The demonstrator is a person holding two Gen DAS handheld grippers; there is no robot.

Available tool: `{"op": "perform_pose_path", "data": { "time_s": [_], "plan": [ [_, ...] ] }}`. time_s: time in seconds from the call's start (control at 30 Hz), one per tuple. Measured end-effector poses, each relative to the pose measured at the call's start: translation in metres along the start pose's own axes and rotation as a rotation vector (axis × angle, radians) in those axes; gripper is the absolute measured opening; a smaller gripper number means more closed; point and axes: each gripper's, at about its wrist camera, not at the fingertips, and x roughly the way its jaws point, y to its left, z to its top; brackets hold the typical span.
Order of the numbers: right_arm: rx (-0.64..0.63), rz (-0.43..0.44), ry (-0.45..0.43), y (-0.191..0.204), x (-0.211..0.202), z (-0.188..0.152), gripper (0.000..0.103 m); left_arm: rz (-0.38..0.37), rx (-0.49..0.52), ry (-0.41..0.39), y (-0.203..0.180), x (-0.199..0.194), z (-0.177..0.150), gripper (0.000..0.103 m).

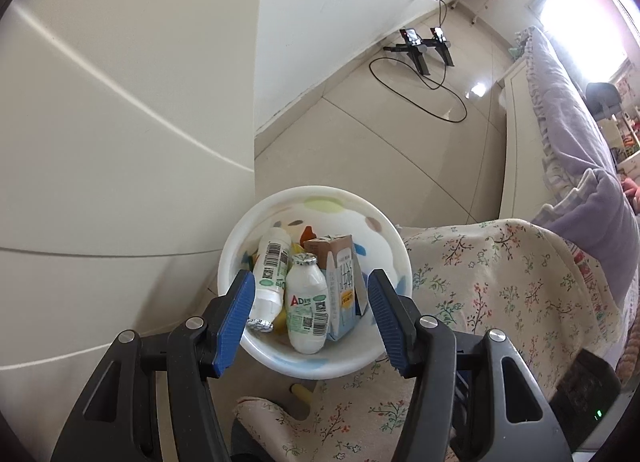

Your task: Collect trash

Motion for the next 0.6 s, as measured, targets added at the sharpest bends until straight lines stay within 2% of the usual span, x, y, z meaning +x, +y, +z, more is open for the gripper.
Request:
{"op": "perform_pose_path", "data": {
  "time_s": [0.17,0.33,0.4,0.47,0.6],
  "plan": [
    [-0.035,-0.011,-0.071,-0.006,-0.072,-0.025,0.050,-0.008,0.077,-0.046,-0.016,-0.022,-0.016,0.062],
    [-0.060,-0.107,-0.193,-0.021,-0.168,-0.067,0.051,-0.071,0.143,-0.091,-0.039,-0.052,-0.056,0.063],
    [-0.053,-0.138,-0.251,-0.028,-0.209,-0.082,0.051,-0.089,0.198,-0.115,-0.055,-0.063,-0.081,0.063],
    [-0.061,-0.175,-0.295,-0.032,-0.245,-0.100,0.054,-0.106,0.303,-0.117,-0.077,-0.075,-0.114,0.063],
    [-0.082,-0.257,-0.340,-0.028,-0.301,-0.138,0.056,-0.087,0.427,-0.135,-0.091,-0.108,-0.177,0.063]
  ]
}}
